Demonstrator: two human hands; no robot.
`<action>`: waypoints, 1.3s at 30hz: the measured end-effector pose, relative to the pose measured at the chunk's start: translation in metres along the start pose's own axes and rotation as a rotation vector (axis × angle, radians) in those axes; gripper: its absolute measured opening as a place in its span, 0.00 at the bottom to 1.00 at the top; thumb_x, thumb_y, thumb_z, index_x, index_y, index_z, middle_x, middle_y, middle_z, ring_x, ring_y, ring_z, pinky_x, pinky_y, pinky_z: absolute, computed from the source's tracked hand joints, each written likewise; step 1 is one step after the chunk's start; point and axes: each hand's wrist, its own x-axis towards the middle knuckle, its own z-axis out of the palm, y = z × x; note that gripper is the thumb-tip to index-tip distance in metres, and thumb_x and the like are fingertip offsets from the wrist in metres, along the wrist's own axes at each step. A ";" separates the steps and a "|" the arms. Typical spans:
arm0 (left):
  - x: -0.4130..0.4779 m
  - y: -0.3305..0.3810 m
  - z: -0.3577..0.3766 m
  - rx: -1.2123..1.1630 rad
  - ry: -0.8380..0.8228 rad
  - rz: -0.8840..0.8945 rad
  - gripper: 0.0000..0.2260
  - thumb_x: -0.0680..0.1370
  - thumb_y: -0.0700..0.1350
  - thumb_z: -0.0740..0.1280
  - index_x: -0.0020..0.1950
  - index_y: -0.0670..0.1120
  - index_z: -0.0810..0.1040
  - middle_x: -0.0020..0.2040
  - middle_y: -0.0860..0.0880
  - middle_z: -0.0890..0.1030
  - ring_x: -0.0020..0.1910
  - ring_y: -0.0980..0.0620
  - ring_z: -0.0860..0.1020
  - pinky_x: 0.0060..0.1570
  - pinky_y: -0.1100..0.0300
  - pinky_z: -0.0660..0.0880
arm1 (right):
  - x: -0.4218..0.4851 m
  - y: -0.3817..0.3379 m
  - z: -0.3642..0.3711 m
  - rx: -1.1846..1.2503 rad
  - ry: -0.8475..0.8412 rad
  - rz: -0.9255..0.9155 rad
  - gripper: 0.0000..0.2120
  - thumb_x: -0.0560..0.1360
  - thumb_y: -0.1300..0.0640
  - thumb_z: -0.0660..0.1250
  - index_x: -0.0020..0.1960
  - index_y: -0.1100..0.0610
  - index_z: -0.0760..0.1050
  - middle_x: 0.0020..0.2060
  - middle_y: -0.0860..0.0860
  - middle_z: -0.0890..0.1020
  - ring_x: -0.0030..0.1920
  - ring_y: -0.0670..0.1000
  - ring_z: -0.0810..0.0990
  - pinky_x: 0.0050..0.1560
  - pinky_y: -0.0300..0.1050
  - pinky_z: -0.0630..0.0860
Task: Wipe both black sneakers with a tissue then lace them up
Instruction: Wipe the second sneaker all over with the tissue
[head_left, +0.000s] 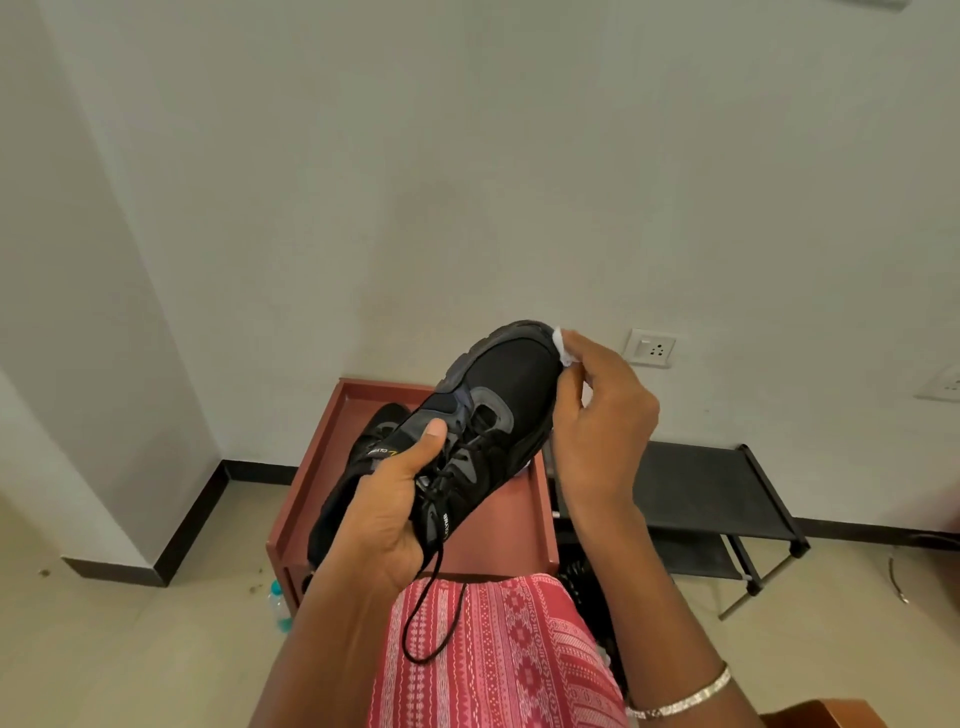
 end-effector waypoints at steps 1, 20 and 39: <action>0.001 -0.001 -0.001 0.029 0.011 0.020 0.12 0.78 0.44 0.70 0.59 0.40 0.82 0.52 0.39 0.86 0.49 0.43 0.86 0.53 0.48 0.82 | 0.002 0.000 -0.001 -0.038 -0.033 0.008 0.14 0.77 0.69 0.66 0.59 0.59 0.82 0.52 0.52 0.86 0.52 0.48 0.83 0.56 0.32 0.73; -0.011 -0.018 -0.003 0.733 0.184 0.318 0.09 0.77 0.47 0.72 0.57 0.47 0.84 0.52 0.48 0.84 0.59 0.46 0.80 0.64 0.47 0.75 | -0.036 -0.039 0.004 -0.119 -0.339 -0.286 0.22 0.62 0.68 0.61 0.53 0.59 0.84 0.52 0.53 0.85 0.55 0.53 0.83 0.63 0.37 0.68; -0.014 -0.022 0.001 0.831 0.206 0.484 0.18 0.79 0.46 0.70 0.68 0.45 0.77 0.59 0.54 0.74 0.65 0.55 0.70 0.53 0.77 0.57 | -0.044 -0.022 0.010 -0.142 -0.246 -0.298 0.25 0.66 0.69 0.57 0.60 0.63 0.82 0.59 0.56 0.83 0.63 0.54 0.80 0.68 0.47 0.71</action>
